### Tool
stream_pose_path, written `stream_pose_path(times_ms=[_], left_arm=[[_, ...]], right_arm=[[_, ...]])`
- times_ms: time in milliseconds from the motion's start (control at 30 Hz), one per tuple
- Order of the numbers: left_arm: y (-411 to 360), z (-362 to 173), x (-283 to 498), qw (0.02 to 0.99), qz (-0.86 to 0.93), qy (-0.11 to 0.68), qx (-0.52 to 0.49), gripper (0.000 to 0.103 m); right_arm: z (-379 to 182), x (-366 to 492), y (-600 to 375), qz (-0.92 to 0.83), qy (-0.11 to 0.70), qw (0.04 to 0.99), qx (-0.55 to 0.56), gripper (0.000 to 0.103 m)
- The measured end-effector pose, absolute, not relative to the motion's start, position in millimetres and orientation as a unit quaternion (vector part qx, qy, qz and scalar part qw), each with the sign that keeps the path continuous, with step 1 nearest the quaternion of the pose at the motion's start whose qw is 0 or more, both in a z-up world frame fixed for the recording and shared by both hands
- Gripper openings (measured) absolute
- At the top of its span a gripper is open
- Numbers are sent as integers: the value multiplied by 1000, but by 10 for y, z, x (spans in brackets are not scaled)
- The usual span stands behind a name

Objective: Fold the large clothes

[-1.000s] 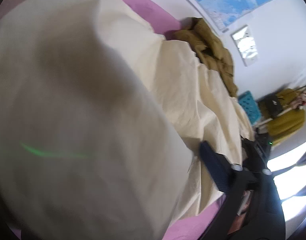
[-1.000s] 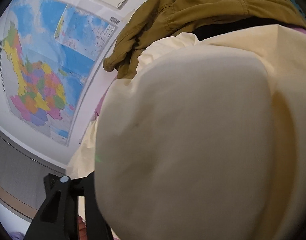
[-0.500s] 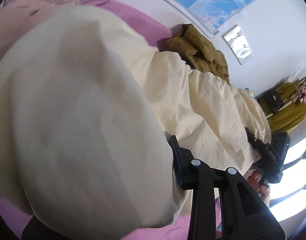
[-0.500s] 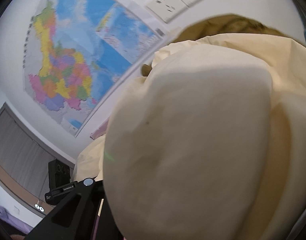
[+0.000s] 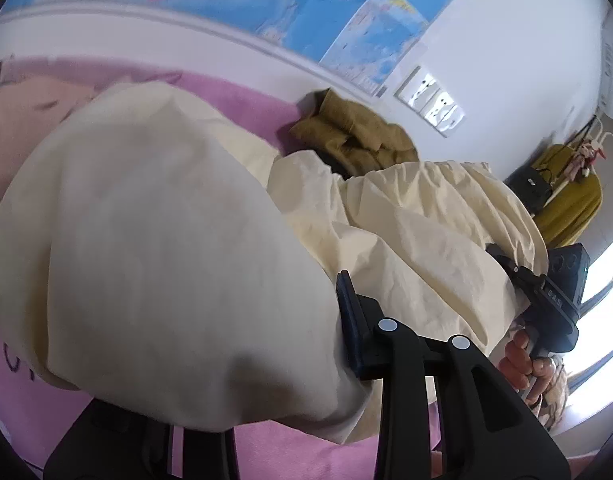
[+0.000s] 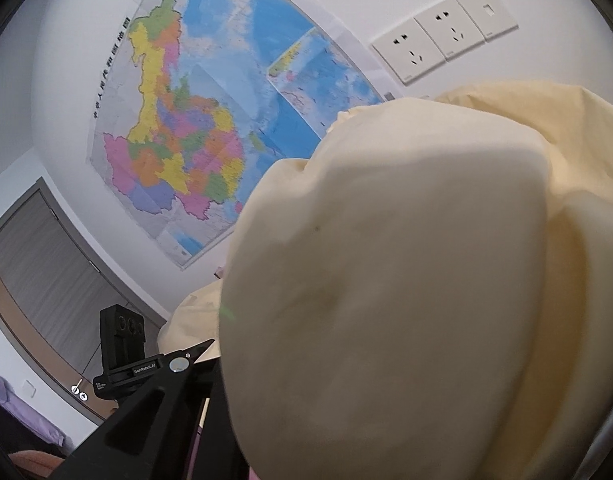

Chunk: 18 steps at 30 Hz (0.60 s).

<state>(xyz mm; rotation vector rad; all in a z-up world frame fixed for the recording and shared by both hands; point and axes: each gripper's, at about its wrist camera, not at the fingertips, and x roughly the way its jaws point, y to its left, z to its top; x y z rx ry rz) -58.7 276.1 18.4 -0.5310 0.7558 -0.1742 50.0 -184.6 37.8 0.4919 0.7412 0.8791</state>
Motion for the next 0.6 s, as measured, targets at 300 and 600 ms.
stream_pose_path(times_ms=[300, 600], left_arm=[[2846, 409, -651, 907, -81, 338, -238, 28], [2972, 651, -743, 921, -69, 310, -224, 27]], right_arm=[[590, 511, -1725, 434, 326, 810, 223, 13], [834, 562, -1553, 457, 303, 809, 211, 13]])
